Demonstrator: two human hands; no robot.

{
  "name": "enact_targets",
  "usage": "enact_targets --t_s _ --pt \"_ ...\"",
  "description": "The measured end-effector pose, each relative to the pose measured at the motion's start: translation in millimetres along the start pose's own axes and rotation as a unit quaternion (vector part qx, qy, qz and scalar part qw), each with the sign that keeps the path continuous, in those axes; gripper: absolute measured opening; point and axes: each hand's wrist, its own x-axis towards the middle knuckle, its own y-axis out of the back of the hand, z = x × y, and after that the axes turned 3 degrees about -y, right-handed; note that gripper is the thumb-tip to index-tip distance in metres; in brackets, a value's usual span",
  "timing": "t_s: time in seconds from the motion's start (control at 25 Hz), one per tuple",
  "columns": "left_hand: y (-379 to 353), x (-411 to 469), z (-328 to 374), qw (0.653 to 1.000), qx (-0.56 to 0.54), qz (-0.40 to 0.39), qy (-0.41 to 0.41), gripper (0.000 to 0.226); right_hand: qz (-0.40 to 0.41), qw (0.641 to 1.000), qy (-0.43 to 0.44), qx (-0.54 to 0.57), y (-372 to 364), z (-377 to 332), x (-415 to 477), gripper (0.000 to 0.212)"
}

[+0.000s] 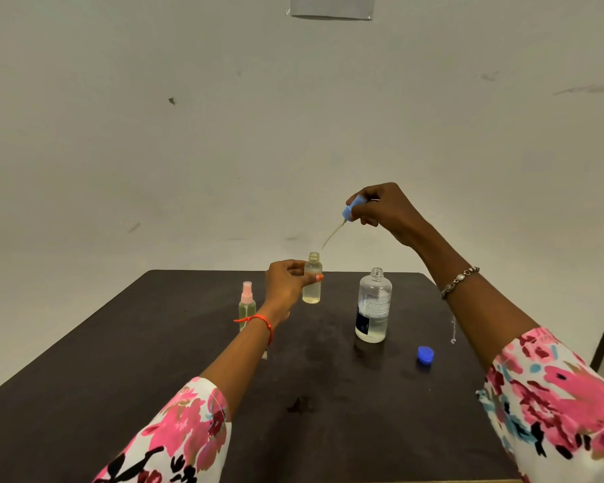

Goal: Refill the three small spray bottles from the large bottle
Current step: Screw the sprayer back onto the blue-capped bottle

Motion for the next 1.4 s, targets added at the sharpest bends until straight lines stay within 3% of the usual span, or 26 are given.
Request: enact_targets --t_s 0.24,0.44,0.76,1.0,1.24,1.4 --pt "0 1 1 1.000 0.016 0.001 0.000 0.048 -0.023 1.000 0.007 -0.005 -9 -10 0 0.018" --pt "0 1 -2 1.000 0.020 -0.011 0.001 0.047 -0.060 0.997 -0.002 -0.047 -23 -7 -1 0.008" --pt "6 0 -6 1.000 0.012 -0.010 -0.004 0.050 -0.012 0.999 0.028 -0.020 -18 -11 4 0.012" --pt "6 -2 -5 1.000 0.019 -0.009 -0.006 0.048 -0.050 0.997 0.004 -0.065 -27 -4 6 0.004" --pt "2 -4 1 1.000 0.008 -0.018 -0.011 0.046 -0.137 0.980 0.002 -0.145 -47 10 5 0.013" --pt "3 -5 4 1.000 0.009 -0.013 -0.016 0.043 -0.139 0.974 -0.013 -0.177 -53 19 4 0.026"
